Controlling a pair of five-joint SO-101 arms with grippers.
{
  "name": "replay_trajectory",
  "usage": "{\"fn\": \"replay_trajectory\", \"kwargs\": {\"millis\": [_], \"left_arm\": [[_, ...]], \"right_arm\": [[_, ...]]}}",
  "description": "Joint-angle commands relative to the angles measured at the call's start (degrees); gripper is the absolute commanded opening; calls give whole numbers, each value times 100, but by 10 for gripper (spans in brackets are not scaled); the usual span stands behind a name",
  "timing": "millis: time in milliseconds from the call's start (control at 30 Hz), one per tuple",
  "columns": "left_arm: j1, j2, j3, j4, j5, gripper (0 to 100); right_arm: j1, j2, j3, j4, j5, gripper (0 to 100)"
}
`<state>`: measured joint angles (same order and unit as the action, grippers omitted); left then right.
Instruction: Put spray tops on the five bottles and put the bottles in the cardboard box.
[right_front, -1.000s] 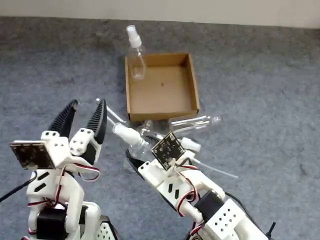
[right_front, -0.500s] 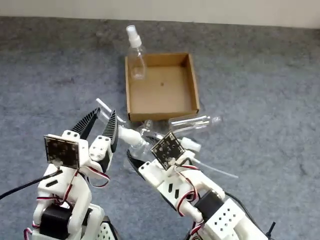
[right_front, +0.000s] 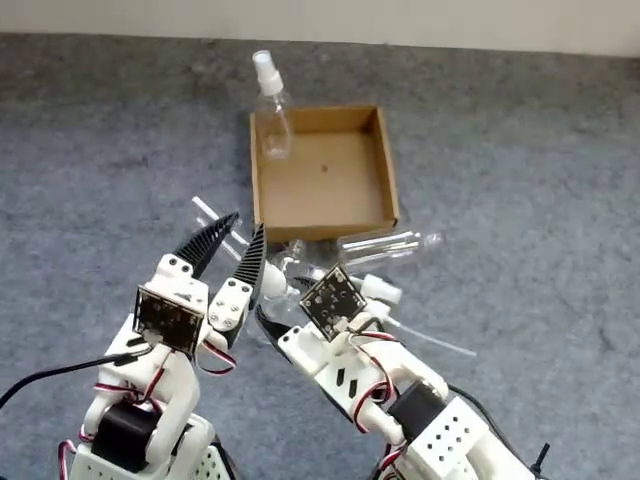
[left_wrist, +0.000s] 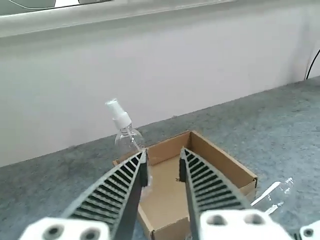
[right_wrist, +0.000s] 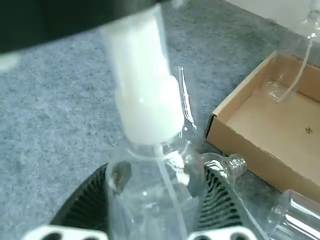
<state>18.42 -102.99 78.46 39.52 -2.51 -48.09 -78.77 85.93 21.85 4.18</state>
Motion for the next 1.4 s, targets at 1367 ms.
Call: {"fn": "replay_trajectory", "kwargs": {"millis": [1367], "left_arm": [[48, 48, -356, 369, -598, 219]], "right_arm": [[1640, 5007, -6809, 2167, -1020, 3]]}}
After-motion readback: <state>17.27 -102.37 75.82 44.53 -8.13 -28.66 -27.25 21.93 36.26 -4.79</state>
